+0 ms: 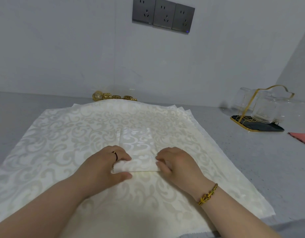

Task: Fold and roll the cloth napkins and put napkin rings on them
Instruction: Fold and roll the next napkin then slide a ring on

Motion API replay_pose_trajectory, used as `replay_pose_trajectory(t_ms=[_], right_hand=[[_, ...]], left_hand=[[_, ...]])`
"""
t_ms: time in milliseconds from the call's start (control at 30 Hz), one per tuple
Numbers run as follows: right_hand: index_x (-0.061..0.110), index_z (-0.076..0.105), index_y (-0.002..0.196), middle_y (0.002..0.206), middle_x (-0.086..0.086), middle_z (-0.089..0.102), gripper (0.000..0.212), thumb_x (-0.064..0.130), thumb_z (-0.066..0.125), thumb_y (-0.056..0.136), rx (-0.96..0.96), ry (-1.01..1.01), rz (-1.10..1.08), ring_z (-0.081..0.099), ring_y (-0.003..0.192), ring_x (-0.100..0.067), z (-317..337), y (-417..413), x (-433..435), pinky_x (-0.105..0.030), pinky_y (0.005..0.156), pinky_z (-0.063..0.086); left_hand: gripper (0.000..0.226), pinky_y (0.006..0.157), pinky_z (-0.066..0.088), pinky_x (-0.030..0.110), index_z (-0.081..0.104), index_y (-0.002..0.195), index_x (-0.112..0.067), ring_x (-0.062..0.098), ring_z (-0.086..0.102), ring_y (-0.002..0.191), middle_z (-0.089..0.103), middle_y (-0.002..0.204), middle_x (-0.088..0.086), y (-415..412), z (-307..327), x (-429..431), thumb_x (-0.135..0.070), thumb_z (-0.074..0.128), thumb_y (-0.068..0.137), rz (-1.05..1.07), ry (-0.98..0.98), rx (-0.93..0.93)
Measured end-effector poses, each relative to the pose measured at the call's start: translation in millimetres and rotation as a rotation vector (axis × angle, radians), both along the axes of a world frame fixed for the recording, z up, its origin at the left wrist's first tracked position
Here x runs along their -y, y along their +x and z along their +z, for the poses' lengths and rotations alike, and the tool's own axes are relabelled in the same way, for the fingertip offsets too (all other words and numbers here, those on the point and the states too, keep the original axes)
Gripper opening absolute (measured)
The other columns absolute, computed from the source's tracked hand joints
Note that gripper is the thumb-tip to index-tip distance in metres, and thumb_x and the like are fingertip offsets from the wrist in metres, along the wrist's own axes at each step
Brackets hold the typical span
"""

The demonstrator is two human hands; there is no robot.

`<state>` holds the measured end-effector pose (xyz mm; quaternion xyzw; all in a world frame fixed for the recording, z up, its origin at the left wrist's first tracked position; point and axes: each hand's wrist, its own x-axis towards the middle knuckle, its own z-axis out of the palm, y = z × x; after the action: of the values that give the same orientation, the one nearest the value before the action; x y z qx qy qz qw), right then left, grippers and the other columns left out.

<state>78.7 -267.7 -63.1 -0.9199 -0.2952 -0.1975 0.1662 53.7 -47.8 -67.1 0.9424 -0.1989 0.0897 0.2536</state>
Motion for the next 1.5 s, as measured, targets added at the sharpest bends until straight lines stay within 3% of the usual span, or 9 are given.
replay_pose_trajectory(t_ms=[133, 233, 400, 533, 667, 800, 933, 1100, 1500], right_hand=[[0.012, 0.068, 0.104, 0.105, 0.0, 0.068, 0.041, 0.037, 0.056, 0.074, -0.082, -0.065, 0.023, 0.065, 0.088, -0.022, -1, -7, 6, -0.029, 0.079, 0.045], [0.018, 0.058, 0.12, 0.11, 0.012, 0.058, 0.033, 0.029, 0.054, 0.089, -0.209, -0.023, -0.01, 0.052, 0.098, -0.01, 8, -9, 7, -0.014, 0.083, 0.032], [0.028, 0.055, 0.093, 0.08, 0.015, 0.052, 0.004, 0.026, 0.053, 0.091, -0.538, 0.255, -0.049, 0.049, 0.072, -0.004, 13, 1, 9, -0.012, 0.069, 0.037], [0.029, 0.043, 0.074, 0.069, 0.008, 0.051, 0.02, 0.027, 0.054, 0.09, -0.586, 0.384, -0.086, 0.046, 0.064, -0.007, 13, 16, 0, -0.019, 0.063, 0.036], [0.024, 0.042, 0.067, 0.068, 0.007, 0.049, 0.027, 0.032, 0.056, 0.088, -0.555, 0.338, -0.193, 0.044, 0.064, -0.009, 14, 30, -13, -0.021, 0.06, 0.034], [0.024, 0.042, 0.061, 0.068, 0.01, 0.048, 0.033, 0.04, 0.055, 0.086, -0.482, 0.246, -0.338, 0.047, 0.07, -0.011, 12, 40, -26, -0.02, 0.056, 0.032], [0.022, 0.042, 0.057, 0.065, 0.008, 0.041, 0.039, 0.042, 0.049, 0.089, -0.364, 0.115, -0.393, 0.04, 0.058, -0.008, 7, 45, -30, -0.021, 0.051, 0.028], [0.012, 0.058, 0.101, 0.098, 0.01, 0.044, 0.022, 0.03, 0.054, 0.09, -0.275, 0.318, -0.181, 0.045, 0.075, -0.006, 5, 39, -25, -0.014, 0.064, 0.032], [0.017, 0.065, 0.105, 0.088, 0.022, 0.052, 0.019, 0.023, 0.057, 0.088, -0.387, 0.085, 0.086, 0.048, 0.08, 0.007, 17, -13, 0, -0.002, 0.075, 0.034]], left_hand=[[0.034, 0.078, 0.026, -0.006, 0.036, 0.099, -0.058, -0.022, 0.037, 0.1, 0.042, 0.095, -0.049, 2, 0, 2, -0.036, 0.059, 0.085, 0.014, -0.022, -0.013], [0.024, 0.075, 0.032, 0.005, 0.045, 0.107, -0.05, -0.006, 0.047, 0.094, 0.04, 0.101, -0.038, 1, 3, 6, -0.037, 0.054, 0.088, 0.074, -0.076, -0.025], [0.017, 0.058, 0.037, 0.011, 0.044, 0.088, -0.05, 0.004, 0.052, 0.079, 0.044, 0.083, -0.018, 5, 5, 9, -0.036, 0.055, 0.088, 0.168, -0.335, -0.183], [0.015, 0.055, 0.031, 0.014, 0.051, 0.104, -0.034, 0.006, 0.044, 0.062, 0.041, 0.067, -0.005, 13, 2, 12, -0.04, 0.047, 0.091, 0.287, -0.313, -0.148], [0.034, 0.072, 0.033, 0.021, 0.05, 0.121, -0.027, 0.011, 0.047, 0.08, 0.047, 0.076, -0.008, 14, -2, 12, -0.043, 0.045, 0.091, 0.365, -0.151, 0.049], [0.047, 0.094, 0.028, 0.016, 0.047, 0.128, -0.025, 0.008, 0.045, 0.114, 0.044, 0.126, -0.013, 18, -6, 6, -0.045, 0.056, 0.086, 0.276, -0.109, 0.132], [0.082, 0.093, 0.015, 0.009, 0.05, 0.125, -0.035, -0.004, 0.035, 0.116, 0.032, 0.114, -0.029, 22, -6, 2, -0.072, 0.025, 0.056, 0.118, -0.001, 0.082], [0.044, 0.089, 0.021, 0.008, 0.043, 0.13, -0.037, -0.002, 0.033, 0.124, 0.041, 0.131, -0.021, 24, -5, 0, -0.044, 0.052, 0.087, 0.146, -0.018, 0.064], [0.011, 0.056, 0.035, 0.014, 0.048, 0.087, -0.044, 0.005, 0.046, 0.064, 0.051, 0.079, -0.014, -9, 6, 6, -0.035, 0.052, 0.089, 0.184, -0.343, -0.137]])
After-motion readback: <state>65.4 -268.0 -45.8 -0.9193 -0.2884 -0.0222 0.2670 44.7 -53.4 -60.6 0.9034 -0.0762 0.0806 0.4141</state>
